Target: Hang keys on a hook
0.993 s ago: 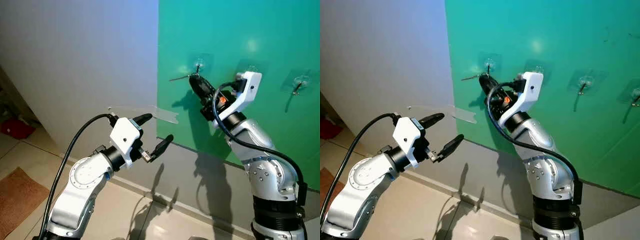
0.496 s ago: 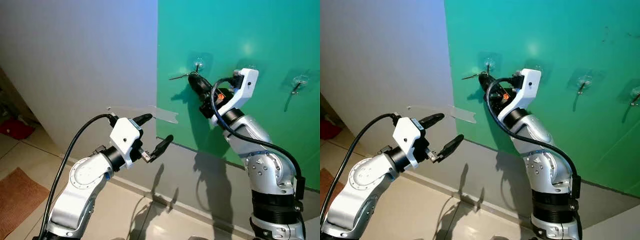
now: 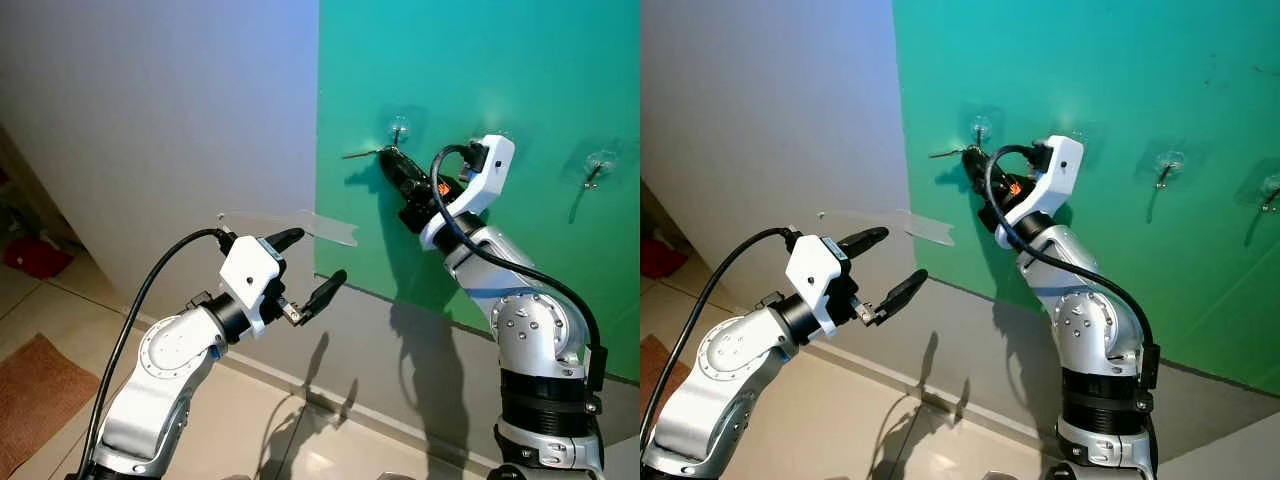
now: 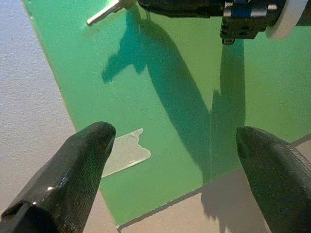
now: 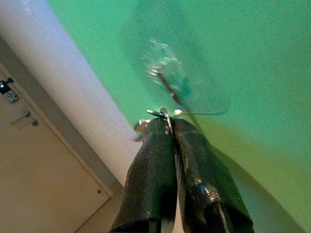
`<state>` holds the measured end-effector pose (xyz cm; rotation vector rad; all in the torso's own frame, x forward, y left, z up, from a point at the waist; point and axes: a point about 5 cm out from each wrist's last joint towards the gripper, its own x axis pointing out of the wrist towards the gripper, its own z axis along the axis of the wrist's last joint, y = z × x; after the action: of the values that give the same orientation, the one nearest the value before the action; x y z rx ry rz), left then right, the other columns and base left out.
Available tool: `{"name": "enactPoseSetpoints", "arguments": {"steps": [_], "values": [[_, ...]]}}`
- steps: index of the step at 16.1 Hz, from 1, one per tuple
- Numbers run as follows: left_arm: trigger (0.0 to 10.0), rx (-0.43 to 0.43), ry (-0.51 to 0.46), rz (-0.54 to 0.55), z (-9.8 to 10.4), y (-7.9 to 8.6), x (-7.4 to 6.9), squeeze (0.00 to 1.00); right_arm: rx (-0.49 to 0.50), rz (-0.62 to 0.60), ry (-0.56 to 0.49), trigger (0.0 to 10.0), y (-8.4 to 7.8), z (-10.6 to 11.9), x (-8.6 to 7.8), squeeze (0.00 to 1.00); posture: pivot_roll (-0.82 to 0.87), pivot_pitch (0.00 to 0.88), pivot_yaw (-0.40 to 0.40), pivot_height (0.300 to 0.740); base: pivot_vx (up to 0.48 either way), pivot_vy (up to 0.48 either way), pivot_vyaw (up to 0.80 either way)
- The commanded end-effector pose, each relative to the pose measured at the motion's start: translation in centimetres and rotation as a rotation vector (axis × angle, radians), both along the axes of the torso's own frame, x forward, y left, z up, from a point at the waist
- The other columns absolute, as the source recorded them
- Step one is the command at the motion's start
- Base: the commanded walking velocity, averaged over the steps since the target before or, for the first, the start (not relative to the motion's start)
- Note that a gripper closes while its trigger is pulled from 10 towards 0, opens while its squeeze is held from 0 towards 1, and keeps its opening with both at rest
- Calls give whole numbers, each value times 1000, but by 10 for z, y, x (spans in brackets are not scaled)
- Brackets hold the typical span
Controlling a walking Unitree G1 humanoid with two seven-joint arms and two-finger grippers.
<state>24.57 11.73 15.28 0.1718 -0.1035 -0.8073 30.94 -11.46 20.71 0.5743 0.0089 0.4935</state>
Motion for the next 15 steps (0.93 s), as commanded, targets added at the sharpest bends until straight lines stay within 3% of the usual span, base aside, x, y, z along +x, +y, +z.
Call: {"name": "enactPoseSetpoints", "arguments": {"steps": [1,3,7,11,12,15], "values": [[10000,-1,-9,-5,3,-1,0,0,23,-41,46,10000,-9,-3,4,0,-49,0,-2,740,0,0,0],[10000,0,-10,-7,3,-1,0,0,18,-46,66,10000,-10,-6,4,0,-49,0,-1,740,0,0,0],[10000,3,-14,-9,4,-1,1,0,-102,-60,71,10000,-11,-15,-1,0,-51,0,2,740,0,0,0],[10000,-2,-32,-8,5,-2,2,0,-180,-86,12,10000,-14,-16,-3,16,-54,0,3,740,0,0,0],[10000,-3,-34,-7,6,-2,2,0,-179,-86,10,10000,-14,-16,-3,1000,-52,0,1,740,0,0,0],[10000,-10,-48,4,7,-1,2,0,-168,-76,7,10000,-12,-19,-5,1000,-56,0,2,740,0,0,0]]}}
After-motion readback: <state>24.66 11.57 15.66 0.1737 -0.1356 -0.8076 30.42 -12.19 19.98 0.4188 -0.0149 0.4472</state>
